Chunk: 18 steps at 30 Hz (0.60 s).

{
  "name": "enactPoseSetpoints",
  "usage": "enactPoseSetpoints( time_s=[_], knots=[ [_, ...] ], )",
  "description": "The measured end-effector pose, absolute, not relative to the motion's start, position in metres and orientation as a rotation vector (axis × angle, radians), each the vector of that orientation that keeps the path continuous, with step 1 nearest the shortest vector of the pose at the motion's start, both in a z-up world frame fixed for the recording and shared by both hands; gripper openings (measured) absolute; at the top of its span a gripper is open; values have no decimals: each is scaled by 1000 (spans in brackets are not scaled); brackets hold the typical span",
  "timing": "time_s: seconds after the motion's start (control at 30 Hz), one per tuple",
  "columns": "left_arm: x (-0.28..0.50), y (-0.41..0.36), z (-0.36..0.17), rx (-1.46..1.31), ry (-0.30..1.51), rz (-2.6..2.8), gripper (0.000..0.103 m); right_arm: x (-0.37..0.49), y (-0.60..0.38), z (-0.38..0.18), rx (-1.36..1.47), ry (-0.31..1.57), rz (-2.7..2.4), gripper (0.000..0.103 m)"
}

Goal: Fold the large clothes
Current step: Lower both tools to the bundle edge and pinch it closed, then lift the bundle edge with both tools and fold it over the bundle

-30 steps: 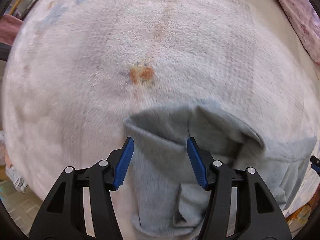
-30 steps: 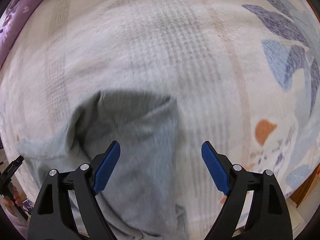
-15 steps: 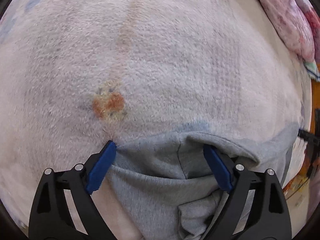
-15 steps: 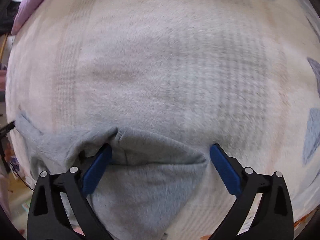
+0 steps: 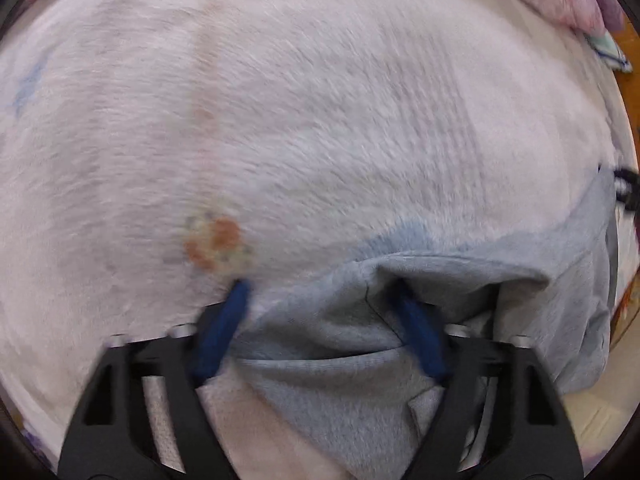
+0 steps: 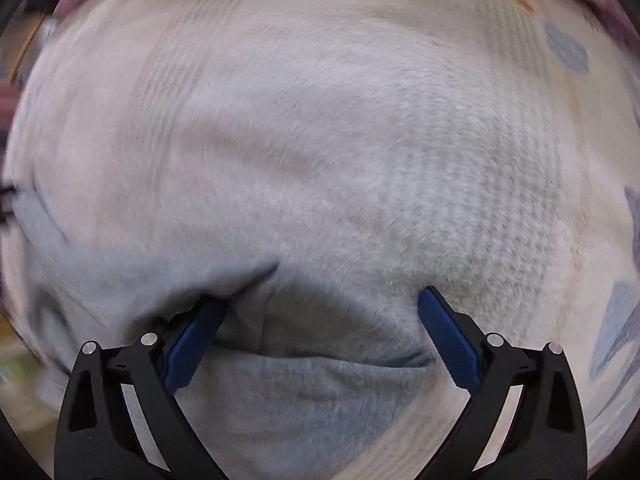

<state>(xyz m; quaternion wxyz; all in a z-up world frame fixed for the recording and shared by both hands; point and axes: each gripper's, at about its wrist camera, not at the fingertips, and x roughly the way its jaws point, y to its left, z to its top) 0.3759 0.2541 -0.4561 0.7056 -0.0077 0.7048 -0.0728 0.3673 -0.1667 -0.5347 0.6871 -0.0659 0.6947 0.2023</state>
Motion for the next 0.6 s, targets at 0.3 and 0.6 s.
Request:
enactPoseSetpoints(
  time_s=[0.3, 0.6],
  knots=[
    [378, 206, -453, 127, 1534, -149, 7, 348, -153, -510, 3, 1538, 410, 8],
    [344, 196, -405, 85, 1435, -127, 7, 297, -145, -439, 18, 1396, 343, 7]
  ],
)
